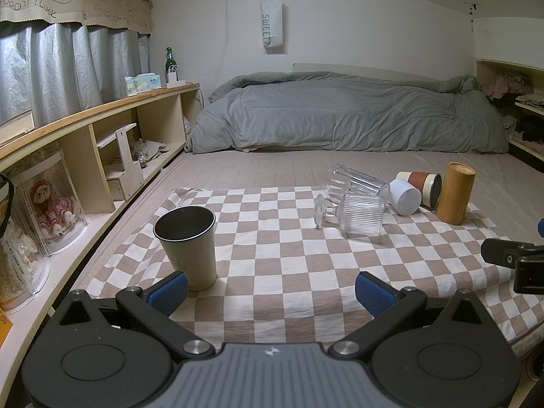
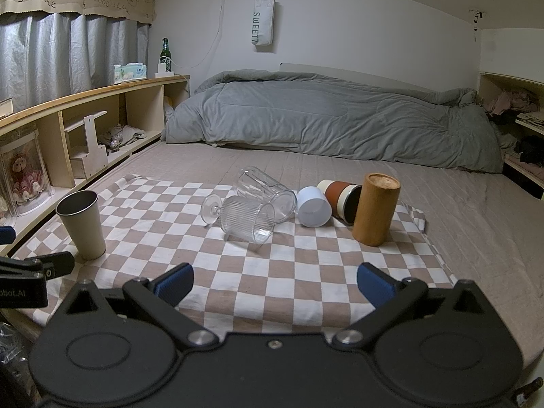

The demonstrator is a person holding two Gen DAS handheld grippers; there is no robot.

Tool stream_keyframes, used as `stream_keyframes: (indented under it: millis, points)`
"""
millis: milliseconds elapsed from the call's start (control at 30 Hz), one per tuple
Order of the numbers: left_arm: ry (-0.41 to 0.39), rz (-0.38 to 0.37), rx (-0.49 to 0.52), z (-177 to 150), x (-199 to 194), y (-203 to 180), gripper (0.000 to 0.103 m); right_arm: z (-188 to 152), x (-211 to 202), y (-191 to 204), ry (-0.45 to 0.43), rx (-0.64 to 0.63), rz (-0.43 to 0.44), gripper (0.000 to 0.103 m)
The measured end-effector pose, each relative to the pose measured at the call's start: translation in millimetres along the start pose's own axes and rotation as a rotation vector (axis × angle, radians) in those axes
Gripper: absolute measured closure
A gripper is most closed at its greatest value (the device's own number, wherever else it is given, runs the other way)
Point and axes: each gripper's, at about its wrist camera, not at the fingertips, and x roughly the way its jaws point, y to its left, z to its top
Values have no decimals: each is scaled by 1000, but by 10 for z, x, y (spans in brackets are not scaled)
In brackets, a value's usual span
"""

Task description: Flip cup upright

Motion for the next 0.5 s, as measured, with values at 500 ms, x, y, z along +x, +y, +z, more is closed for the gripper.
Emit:
stream_keyframes:
  millis: [500]
  points:
    - [0, -1, 0, 1, 2, 2, 0, 6, -5, 4, 1, 0, 0, 0]
